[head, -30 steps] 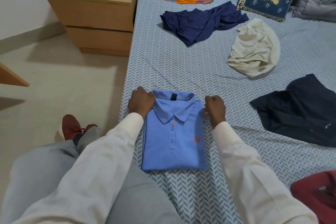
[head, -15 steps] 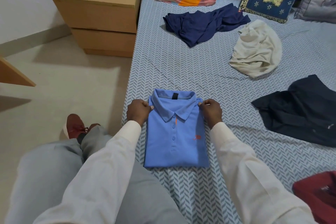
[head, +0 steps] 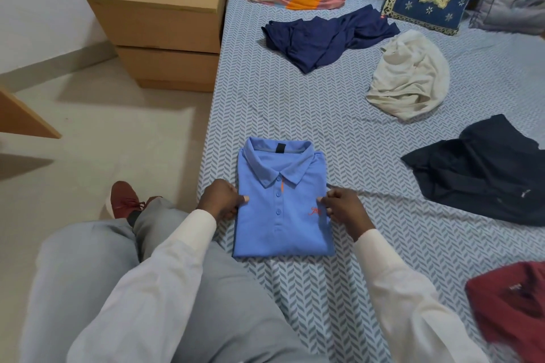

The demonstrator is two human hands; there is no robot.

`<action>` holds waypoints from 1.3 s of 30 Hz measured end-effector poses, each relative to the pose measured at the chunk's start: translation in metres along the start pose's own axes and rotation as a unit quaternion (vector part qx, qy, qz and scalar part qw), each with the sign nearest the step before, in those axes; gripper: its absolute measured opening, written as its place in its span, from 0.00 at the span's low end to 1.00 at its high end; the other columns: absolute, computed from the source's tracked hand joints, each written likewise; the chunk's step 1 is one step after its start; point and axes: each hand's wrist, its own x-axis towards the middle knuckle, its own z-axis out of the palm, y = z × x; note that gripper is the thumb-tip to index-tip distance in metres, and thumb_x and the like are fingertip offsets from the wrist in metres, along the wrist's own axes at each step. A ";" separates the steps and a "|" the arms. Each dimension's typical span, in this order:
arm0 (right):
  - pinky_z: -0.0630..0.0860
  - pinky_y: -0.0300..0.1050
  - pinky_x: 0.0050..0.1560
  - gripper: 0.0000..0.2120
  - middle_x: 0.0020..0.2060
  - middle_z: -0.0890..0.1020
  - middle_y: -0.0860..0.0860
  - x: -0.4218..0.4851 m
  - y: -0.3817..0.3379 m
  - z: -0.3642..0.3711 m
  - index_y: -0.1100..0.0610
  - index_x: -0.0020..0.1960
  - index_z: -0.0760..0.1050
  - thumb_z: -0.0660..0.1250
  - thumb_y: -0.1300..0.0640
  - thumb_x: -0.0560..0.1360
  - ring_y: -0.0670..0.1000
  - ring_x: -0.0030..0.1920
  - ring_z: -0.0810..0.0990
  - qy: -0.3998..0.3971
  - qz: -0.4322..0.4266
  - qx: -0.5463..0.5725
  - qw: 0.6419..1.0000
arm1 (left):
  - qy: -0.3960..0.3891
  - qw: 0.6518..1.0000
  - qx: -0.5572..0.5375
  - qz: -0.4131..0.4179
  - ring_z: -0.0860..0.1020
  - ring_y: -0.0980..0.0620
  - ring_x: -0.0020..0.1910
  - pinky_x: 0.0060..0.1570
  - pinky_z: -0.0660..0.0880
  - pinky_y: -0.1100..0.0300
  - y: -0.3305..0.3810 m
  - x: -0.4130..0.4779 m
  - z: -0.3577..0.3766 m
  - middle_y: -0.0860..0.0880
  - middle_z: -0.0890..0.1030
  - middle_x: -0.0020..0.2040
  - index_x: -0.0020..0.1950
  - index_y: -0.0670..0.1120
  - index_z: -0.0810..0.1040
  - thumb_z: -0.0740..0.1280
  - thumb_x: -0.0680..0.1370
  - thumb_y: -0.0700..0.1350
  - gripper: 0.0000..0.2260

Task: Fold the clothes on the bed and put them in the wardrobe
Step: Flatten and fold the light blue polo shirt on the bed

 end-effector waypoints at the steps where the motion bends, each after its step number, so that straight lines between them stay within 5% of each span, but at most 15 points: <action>1: 0.63 0.38 0.25 0.18 0.24 0.67 0.52 0.001 0.003 0.001 0.54 0.31 0.65 0.72 0.61 0.71 0.48 0.26 0.66 0.012 -0.002 -0.001 1.000 | 0.022 1.000 0.017 0.012 0.83 0.39 0.35 0.41 0.82 0.43 -0.003 -0.001 0.001 0.37 0.83 0.36 0.31 0.43 0.73 0.77 0.66 0.45 0.14; 5: 0.64 0.39 0.27 0.18 0.24 0.69 0.53 -0.010 0.003 0.001 0.55 0.31 0.67 0.73 0.57 0.73 0.49 0.24 0.67 0.010 0.021 0.047 0.999 | 0.095 0.993 0.056 0.035 0.83 0.43 0.36 0.42 0.81 0.48 -0.005 -0.016 0.010 0.42 0.82 0.34 0.30 0.42 0.74 0.76 0.67 0.50 0.16; 7: 0.64 0.39 0.24 0.20 0.24 0.68 0.54 -0.021 0.003 -0.001 0.56 0.31 0.67 0.76 0.53 0.71 0.49 0.21 0.67 -0.022 0.041 0.028 0.999 | 0.079 0.991 0.101 0.034 0.82 0.43 0.36 0.41 0.80 0.50 -0.007 -0.027 0.013 0.42 0.82 0.33 0.29 0.43 0.72 0.76 0.68 0.53 0.19; 12: 0.62 0.35 0.21 0.18 0.26 0.66 0.54 -0.044 0.022 -0.003 0.57 0.33 0.65 0.71 0.61 0.76 0.45 0.18 0.64 -0.044 0.053 0.024 0.997 | 0.060 0.989 0.134 0.033 0.83 0.41 0.39 0.43 0.81 0.50 -0.017 -0.037 0.013 0.39 0.83 0.39 0.30 0.44 0.73 0.75 0.69 0.50 0.15; 17: 0.67 0.40 0.25 0.20 0.26 0.70 0.53 -0.062 0.029 -0.008 0.55 0.34 0.67 0.77 0.50 0.71 0.49 0.24 0.69 -0.051 0.052 0.012 0.997 | 0.004 0.986 0.165 0.006 0.81 0.44 0.29 0.34 0.81 0.54 -0.014 -0.056 0.011 0.42 0.81 0.30 0.37 0.41 0.77 0.75 0.70 0.55 0.18; 21: 0.66 0.41 0.29 0.22 0.22 0.71 0.51 -0.077 0.040 -0.003 0.54 0.30 0.65 0.78 0.53 0.68 0.49 0.23 0.71 -0.026 0.002 -0.121 0.992 | 0.031 0.916 0.398 0.038 0.79 0.44 0.59 0.53 0.74 0.57 -0.017 -0.073 0.022 0.43 0.79 0.61 0.62 0.44 0.76 0.69 0.74 0.56 0.22; 23: 0.65 0.43 0.32 0.22 0.24 0.69 0.50 -0.081 0.047 0.002 0.53 0.30 0.63 0.77 0.54 0.69 0.50 0.26 0.69 0.015 -0.021 -0.134 0.991 | 0.052 0.905 0.419 0.042 0.76 0.43 0.62 0.55 0.72 0.56 -0.020 -0.076 0.030 0.43 0.77 0.65 0.65 0.45 0.74 0.65 0.77 0.52 0.18; 29: 0.68 0.45 0.37 0.16 0.34 0.78 0.50 -0.077 0.037 0.004 0.56 0.41 0.73 0.78 0.50 0.66 0.53 0.36 0.76 0.086 -0.025 -0.119 0.989 | 0.082 0.953 0.290 0.014 0.76 0.39 0.62 0.55 0.72 0.55 -0.013 -0.074 0.025 0.38 0.76 0.64 0.62 0.41 0.73 0.64 0.75 0.44 0.16; 33: 0.65 0.49 0.35 0.21 0.30 0.72 0.52 -0.048 0.009 0.014 0.55 0.35 0.66 0.75 0.45 0.68 0.57 0.36 0.75 0.122 -0.086 -0.146 0.978 | 0.060 0.987 0.149 0.004 0.77 0.38 0.59 0.49 0.73 0.55 0.008 -0.053 0.022 0.38 0.77 0.62 0.63 0.38 0.72 0.69 0.73 0.51 0.23; 36: 0.75 0.48 0.38 0.18 0.33 0.80 0.52 -0.029 -0.009 0.026 0.55 0.35 0.75 0.69 0.39 0.62 0.58 0.38 0.80 0.118 -0.039 -0.120 0.985 | 0.056 0.990 0.128 -0.013 0.76 0.38 0.59 0.54 0.76 0.50 0.016 -0.038 0.024 0.39 0.75 0.64 0.66 0.40 0.71 0.70 0.71 0.54 0.28; 39: 0.78 0.49 0.40 0.13 0.35 0.82 0.56 -0.017 -0.022 0.029 0.58 0.33 0.78 0.69 0.48 0.58 0.59 0.40 0.81 0.088 0.016 -0.094 0.992 | 0.057 0.990 0.128 0.003 0.78 0.39 0.56 0.47 0.74 0.54 0.021 -0.032 0.025 0.39 0.77 0.61 0.59 0.41 0.75 0.68 0.73 0.49 0.18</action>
